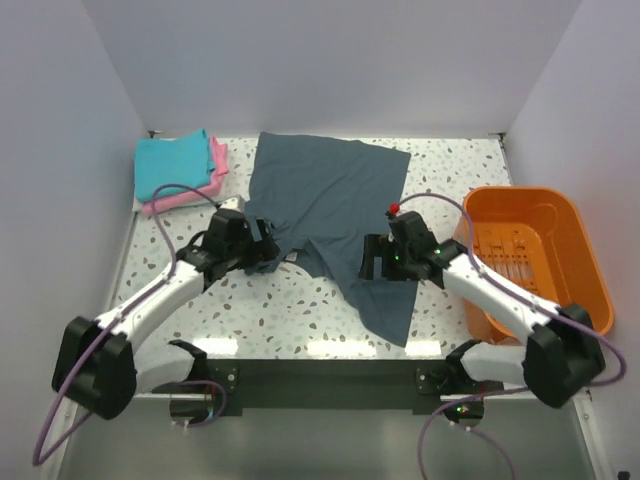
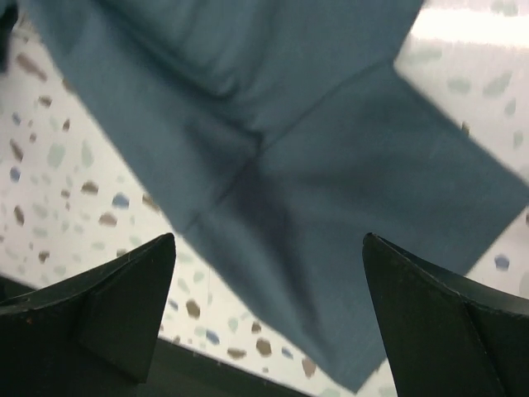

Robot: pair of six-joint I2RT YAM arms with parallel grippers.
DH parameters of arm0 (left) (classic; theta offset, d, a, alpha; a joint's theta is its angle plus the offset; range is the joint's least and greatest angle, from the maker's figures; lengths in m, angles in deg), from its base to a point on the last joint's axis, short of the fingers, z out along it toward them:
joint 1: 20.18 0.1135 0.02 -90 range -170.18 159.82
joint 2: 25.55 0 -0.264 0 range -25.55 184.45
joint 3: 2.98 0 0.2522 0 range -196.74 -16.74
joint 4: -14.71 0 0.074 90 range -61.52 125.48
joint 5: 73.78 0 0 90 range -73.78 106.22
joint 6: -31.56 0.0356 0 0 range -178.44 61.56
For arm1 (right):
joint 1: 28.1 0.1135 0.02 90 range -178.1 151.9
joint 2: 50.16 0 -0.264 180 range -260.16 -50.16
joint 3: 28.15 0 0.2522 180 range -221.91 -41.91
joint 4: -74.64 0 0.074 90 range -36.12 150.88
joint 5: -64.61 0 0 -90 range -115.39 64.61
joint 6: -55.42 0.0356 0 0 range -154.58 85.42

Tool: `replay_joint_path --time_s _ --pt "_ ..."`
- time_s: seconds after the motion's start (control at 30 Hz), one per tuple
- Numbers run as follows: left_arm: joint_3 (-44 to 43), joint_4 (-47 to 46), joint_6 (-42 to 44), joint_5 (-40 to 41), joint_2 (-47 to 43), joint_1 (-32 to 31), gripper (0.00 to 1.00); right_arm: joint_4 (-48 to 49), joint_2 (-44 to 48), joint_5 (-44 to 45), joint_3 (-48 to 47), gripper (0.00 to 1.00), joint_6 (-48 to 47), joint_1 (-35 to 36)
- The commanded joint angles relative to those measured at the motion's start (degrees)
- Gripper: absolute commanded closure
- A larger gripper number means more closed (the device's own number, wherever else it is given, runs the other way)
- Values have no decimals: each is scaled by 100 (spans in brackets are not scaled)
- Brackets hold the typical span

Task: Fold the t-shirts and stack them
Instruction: Flatten the tshirt out

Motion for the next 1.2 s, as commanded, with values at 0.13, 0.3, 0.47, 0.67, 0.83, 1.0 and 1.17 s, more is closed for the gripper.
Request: replay_joint_path --time_s 0.13,0.3,0.47,0.67,0.83,1.0,1.17 --pt "-1319 -784 -9 516 1736 -90 0 1099 -2034 784 -1330 1 -296 101" --pt "-1531 -845 78 315 2615 385 0 1090 -2730 1038 -1411 1 -297 451" --pt "-1513 -907 228 148 3134 666 0 889 -2827 1669 -1034 1 -42 1189" --pt "-1951 -1311 631 -141 3846 728 0 642 -2537 2032 -445 1 880 2699" --pt "-3391 -1225 1063 -590 5418 719 0 1018 -3168 1576 -917 1 1585 4143" --pt "-5887 -681 1458 -1309 7299 710 0 557 -4539 1442 -3350 1 812 4733" --pt "-7744 -64 1616 -1760 8084 684 0 -412 -4524 2740 -4460 2 705 4637"
